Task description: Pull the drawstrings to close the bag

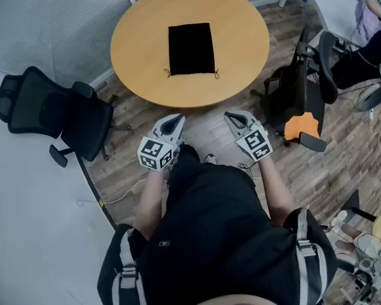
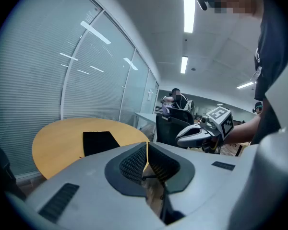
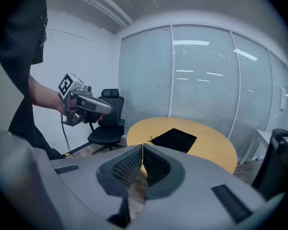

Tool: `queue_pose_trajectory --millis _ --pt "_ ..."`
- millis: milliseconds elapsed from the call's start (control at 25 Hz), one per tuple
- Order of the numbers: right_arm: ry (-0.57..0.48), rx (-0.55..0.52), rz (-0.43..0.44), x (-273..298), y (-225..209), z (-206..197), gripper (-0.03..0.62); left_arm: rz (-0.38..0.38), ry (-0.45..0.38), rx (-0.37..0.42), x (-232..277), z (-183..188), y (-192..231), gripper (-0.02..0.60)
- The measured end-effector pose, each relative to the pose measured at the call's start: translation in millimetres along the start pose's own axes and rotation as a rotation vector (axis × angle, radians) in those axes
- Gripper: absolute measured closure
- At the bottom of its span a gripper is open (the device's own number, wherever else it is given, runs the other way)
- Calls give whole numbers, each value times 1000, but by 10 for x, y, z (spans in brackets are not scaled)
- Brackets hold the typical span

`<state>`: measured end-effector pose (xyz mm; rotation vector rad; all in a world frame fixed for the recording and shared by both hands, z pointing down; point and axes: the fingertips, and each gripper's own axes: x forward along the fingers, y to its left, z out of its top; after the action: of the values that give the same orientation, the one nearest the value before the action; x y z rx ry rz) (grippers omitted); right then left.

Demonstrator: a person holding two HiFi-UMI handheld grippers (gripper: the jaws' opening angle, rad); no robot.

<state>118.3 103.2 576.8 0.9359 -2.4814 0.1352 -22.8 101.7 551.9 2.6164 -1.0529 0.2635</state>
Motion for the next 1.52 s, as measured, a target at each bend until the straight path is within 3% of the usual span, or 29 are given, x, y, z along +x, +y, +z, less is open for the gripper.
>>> queue_pose_trajectory --millis 1520 --pt "6 26 -27 -119 128 -135 533 57 -2 -26 -279 -183 -83 560"
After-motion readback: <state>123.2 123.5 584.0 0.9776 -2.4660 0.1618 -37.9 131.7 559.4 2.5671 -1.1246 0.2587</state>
